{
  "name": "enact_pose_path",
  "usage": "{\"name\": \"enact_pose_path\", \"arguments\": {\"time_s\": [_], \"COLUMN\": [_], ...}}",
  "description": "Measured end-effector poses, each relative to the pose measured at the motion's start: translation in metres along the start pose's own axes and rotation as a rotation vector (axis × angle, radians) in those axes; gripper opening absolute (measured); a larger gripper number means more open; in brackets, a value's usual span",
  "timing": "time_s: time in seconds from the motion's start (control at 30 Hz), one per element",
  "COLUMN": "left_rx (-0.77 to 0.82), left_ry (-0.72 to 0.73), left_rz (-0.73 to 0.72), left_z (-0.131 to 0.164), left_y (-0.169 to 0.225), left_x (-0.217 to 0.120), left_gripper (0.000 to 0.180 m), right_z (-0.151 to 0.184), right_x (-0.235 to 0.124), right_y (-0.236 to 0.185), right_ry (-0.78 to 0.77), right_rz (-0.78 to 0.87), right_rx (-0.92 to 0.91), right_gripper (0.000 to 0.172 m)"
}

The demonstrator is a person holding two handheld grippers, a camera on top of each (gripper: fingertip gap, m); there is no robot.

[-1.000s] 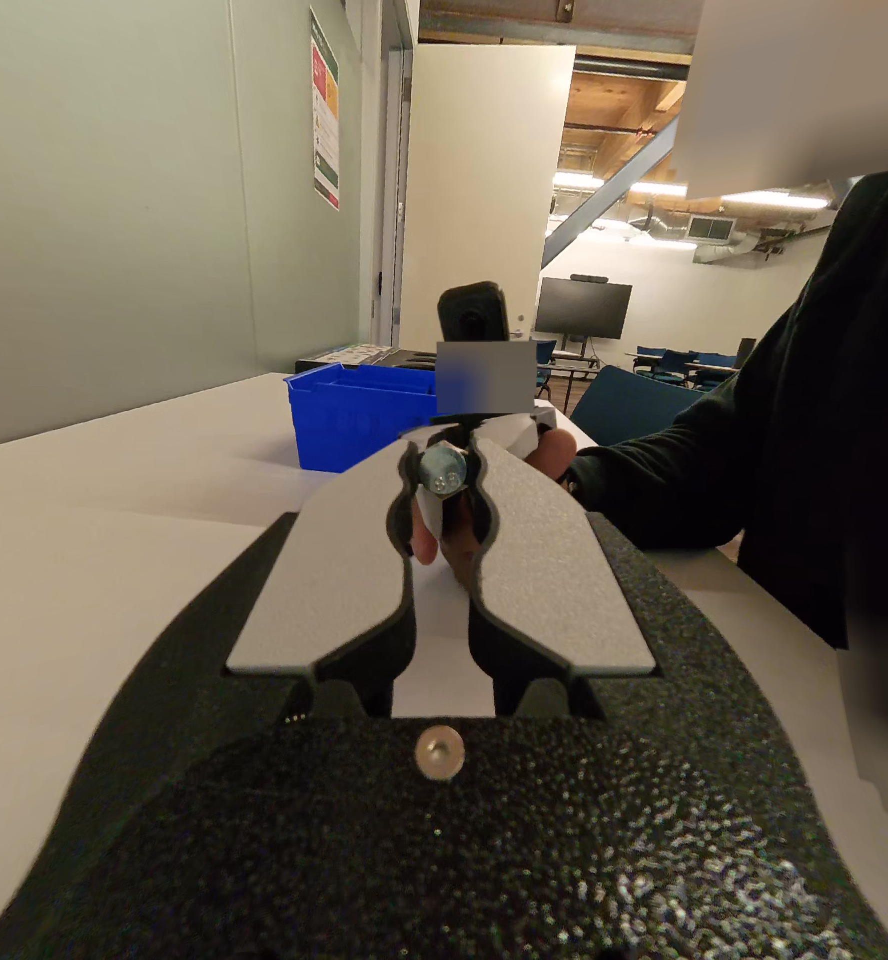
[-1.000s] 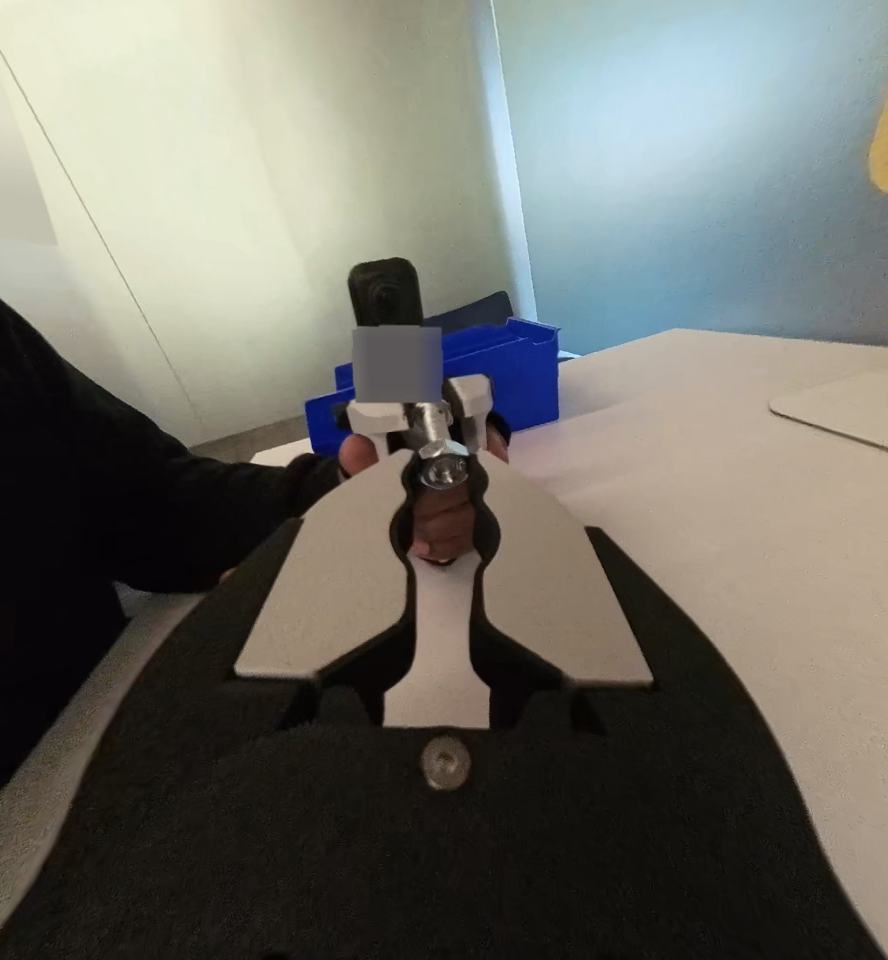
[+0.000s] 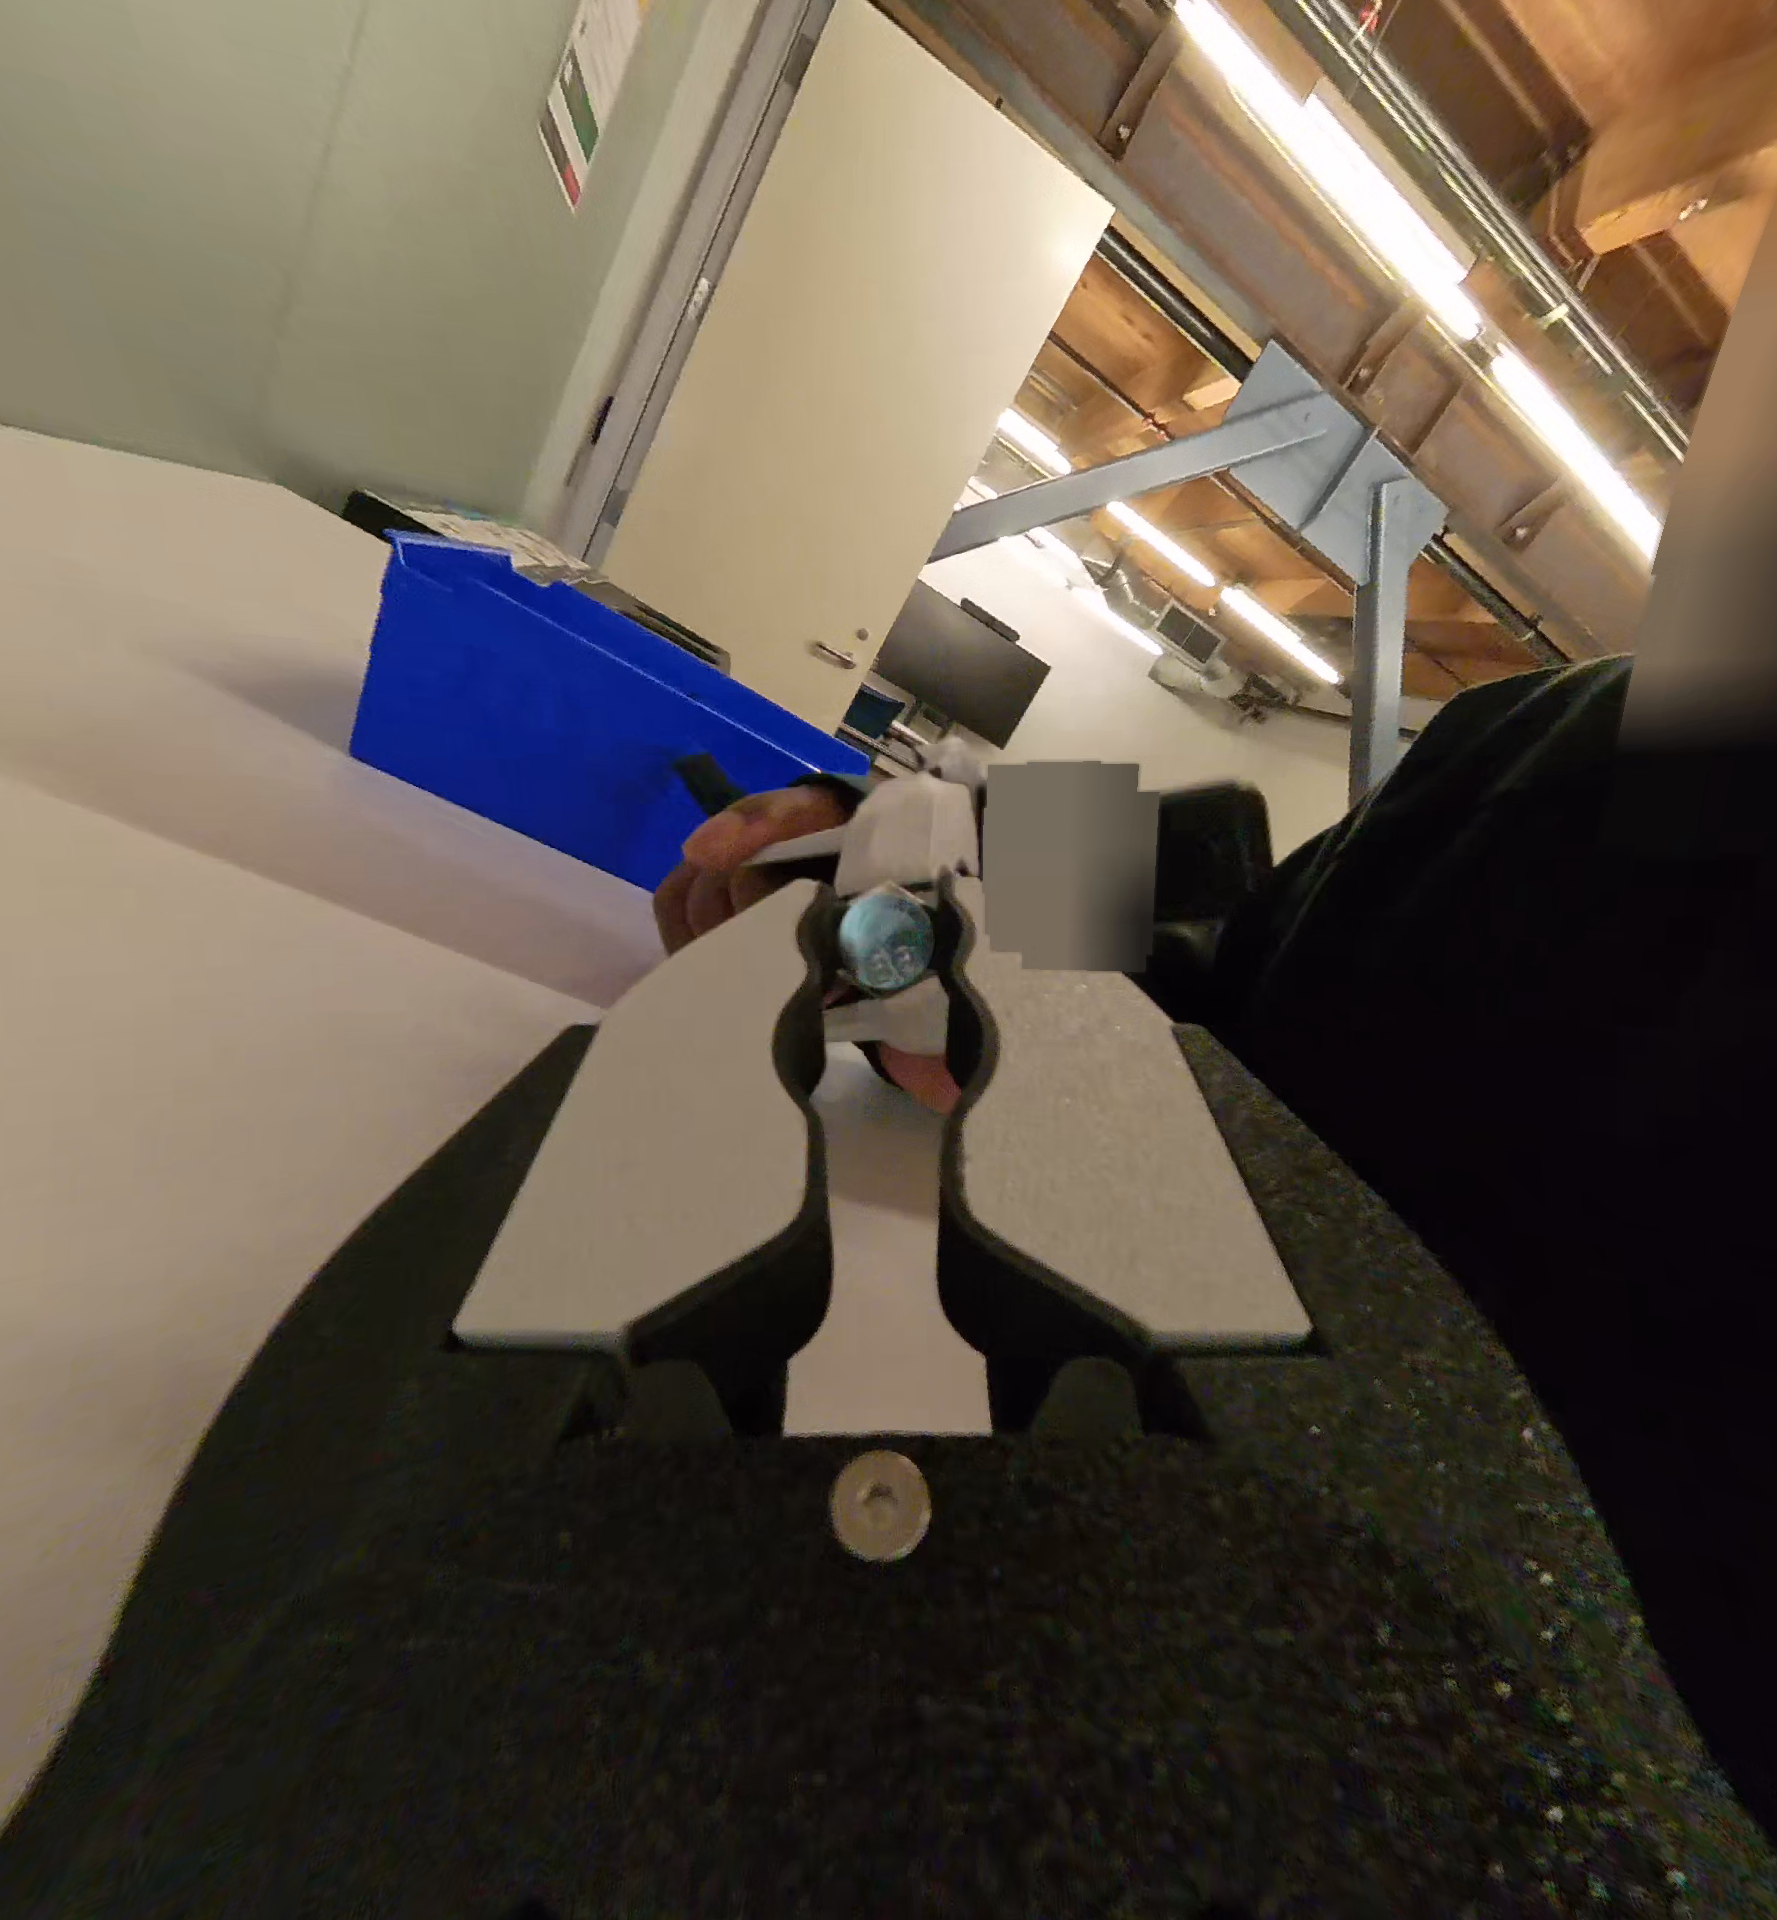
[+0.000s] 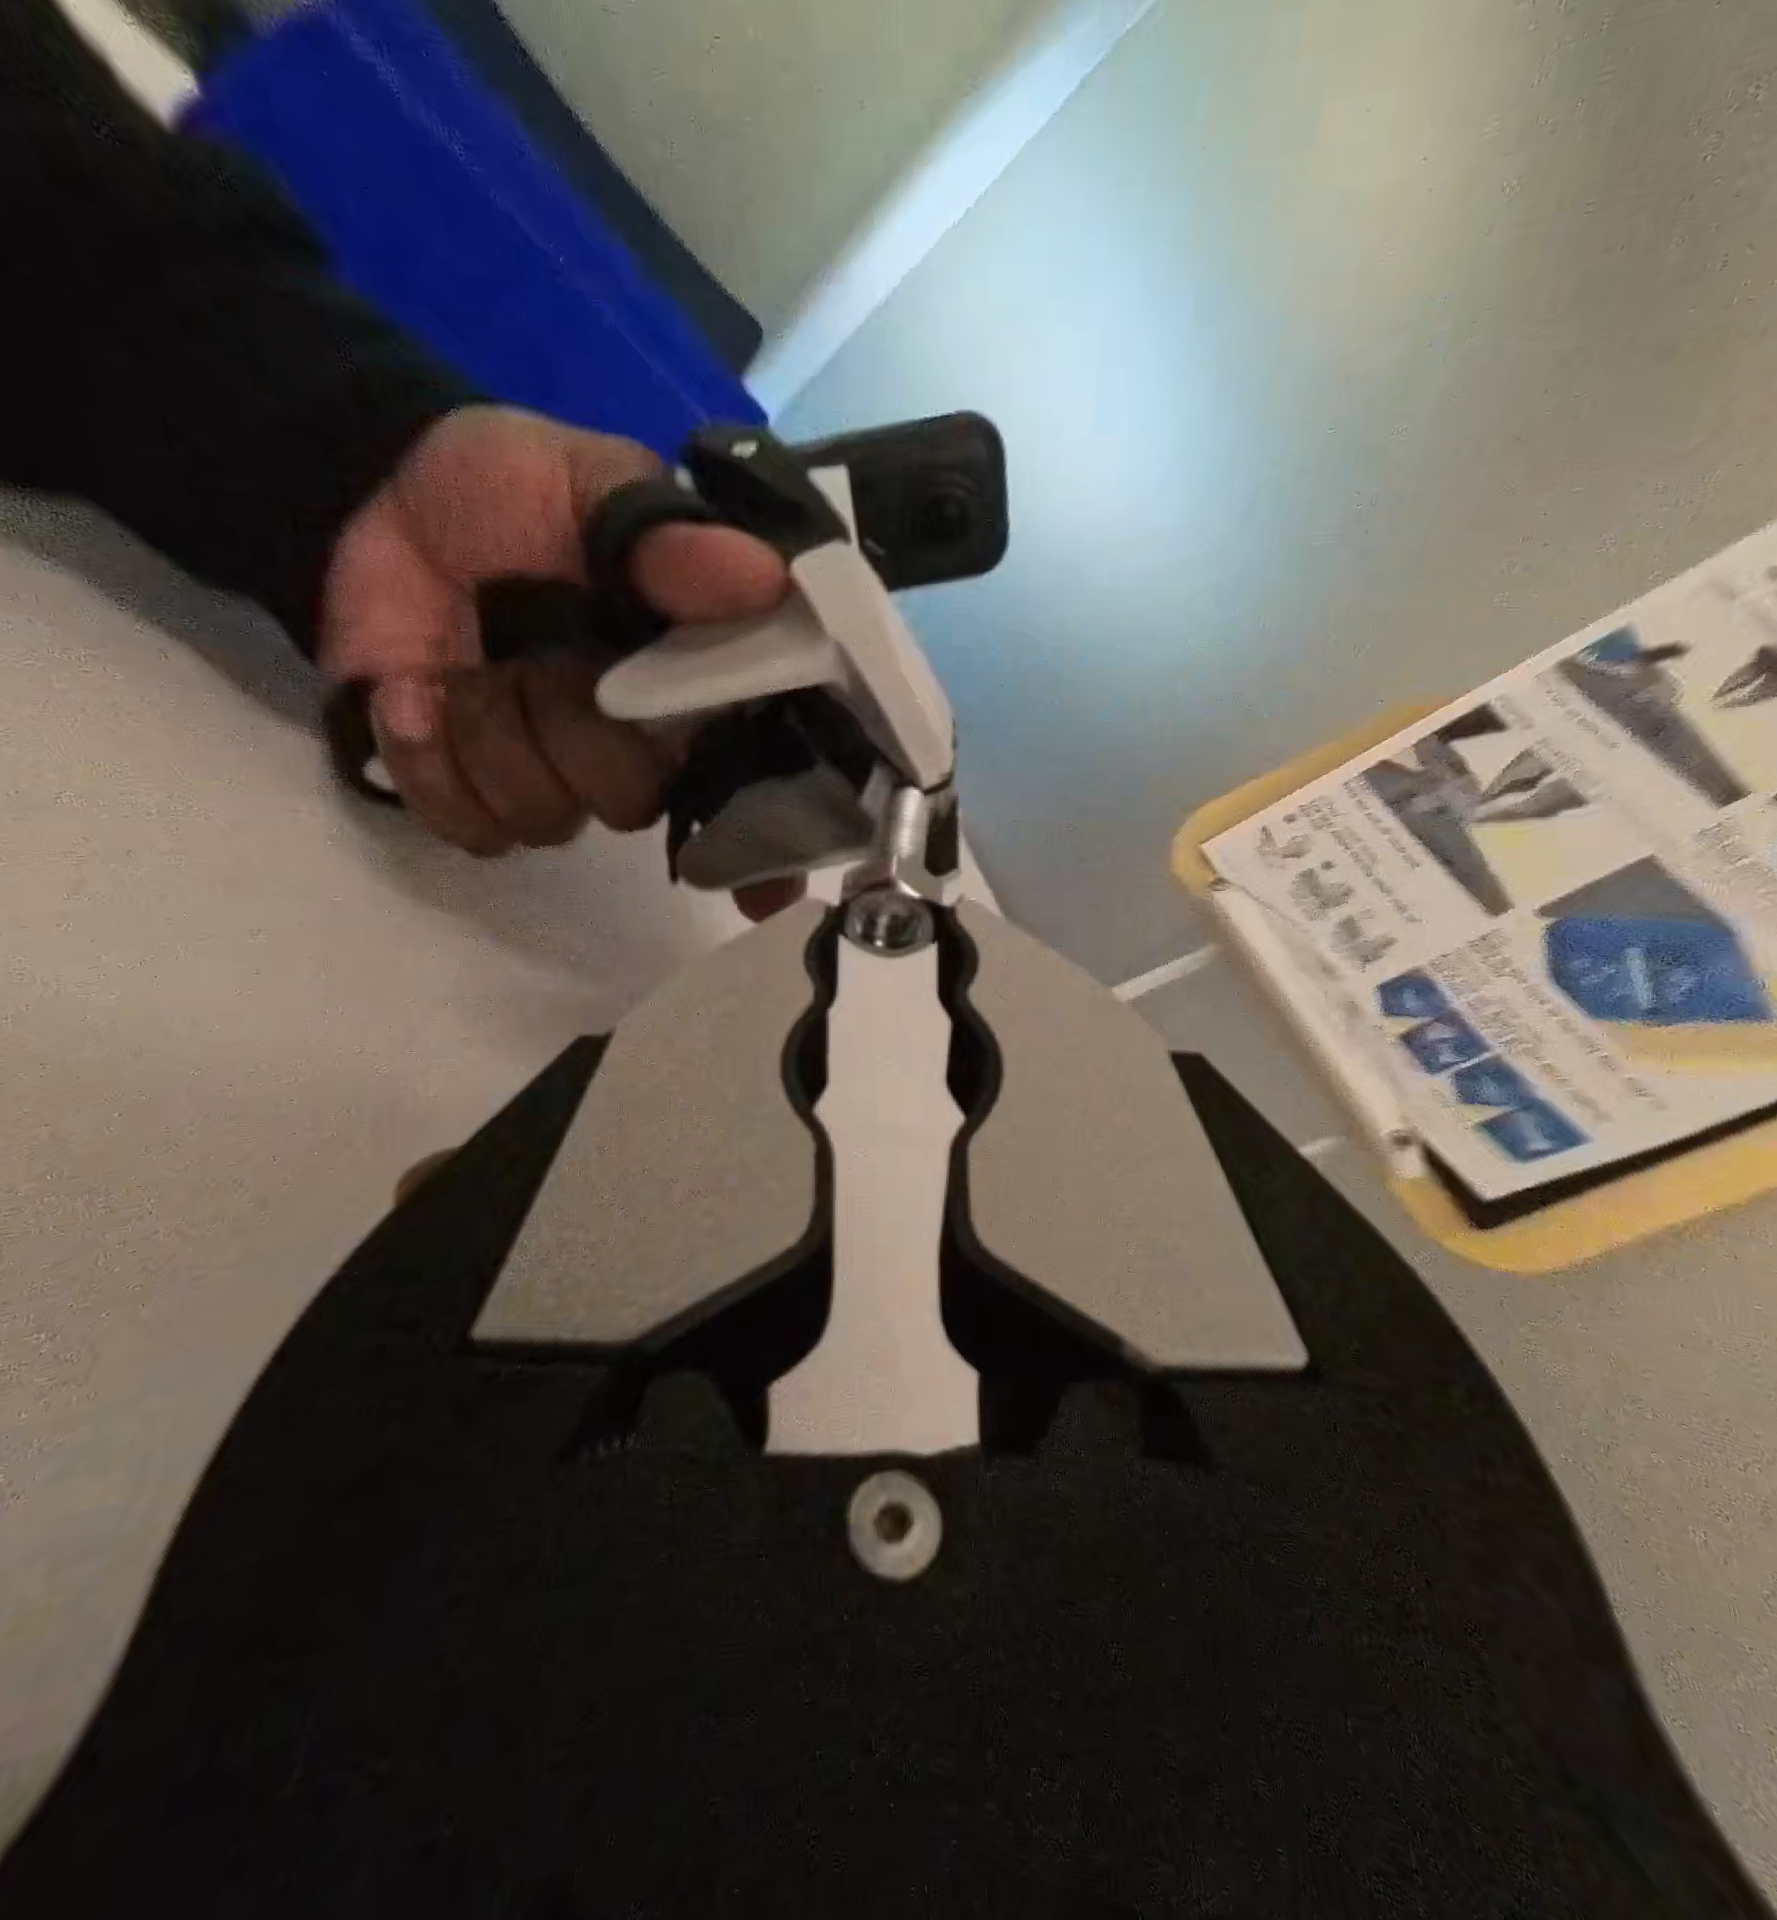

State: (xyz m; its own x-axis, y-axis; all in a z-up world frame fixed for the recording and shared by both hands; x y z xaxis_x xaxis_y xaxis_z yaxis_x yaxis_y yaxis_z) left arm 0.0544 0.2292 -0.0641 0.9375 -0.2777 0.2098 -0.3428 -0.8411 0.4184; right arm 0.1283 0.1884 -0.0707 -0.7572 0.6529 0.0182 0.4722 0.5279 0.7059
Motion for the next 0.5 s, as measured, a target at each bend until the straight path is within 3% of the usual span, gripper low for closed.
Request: {"name": "enact_pose_path", "arguments": {"time_s": [0.07, 0.17, 0.33, 0.4, 0.5], "left_rx": [0.035, 0.117, 0.271, 0.308, 0.299], "left_ry": [0.035, 0.109, 0.119, 0.102, 0.078], "left_rz": [-0.002, -0.042, -0.097, -0.109, -0.105], "left_z": [-0.003, -0.010, -0.014, -0.013, -0.009], "left_y": [0.001, 0.000, 0.003, 0.005, 0.005], "left_x": [-0.001, -0.007, -0.010, -0.008, -0.004], "left_gripper": [0.017, 0.017, 0.017, 0.018, 0.017], "right_z": [0.001, -0.001, 0.003, 0.006, 0.005], "right_x": [0.001, 0.002, 0.006, 0.007, 0.009], "right_y": [0.002, 0.013, 0.025, 0.024, 0.016], "right_ry": [-0.020, 0.027, 0.147, 0.158, 0.126], "right_rz": [0.000, -0.056, -0.219, -0.267, -0.286], "right_rx": [0.069, 0.436, 1.068, 1.163, 1.090], "right_gripper": [0.027, 0.039, 0.039, 0.038, 0.033]}}
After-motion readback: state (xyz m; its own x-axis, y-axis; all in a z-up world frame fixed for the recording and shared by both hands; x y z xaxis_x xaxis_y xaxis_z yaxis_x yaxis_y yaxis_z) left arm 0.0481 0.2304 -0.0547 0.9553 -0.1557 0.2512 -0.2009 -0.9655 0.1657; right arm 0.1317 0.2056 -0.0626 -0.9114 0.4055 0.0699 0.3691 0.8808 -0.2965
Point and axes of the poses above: each gripper's, where its closed fingertips meet, x out along the fingers, z out of its underside, y = z × x across the jaws, the point moved 5 cm from there along -x, back along the fingers, and after that the axes turned 5 degrees about x, right-handed, at the moved point
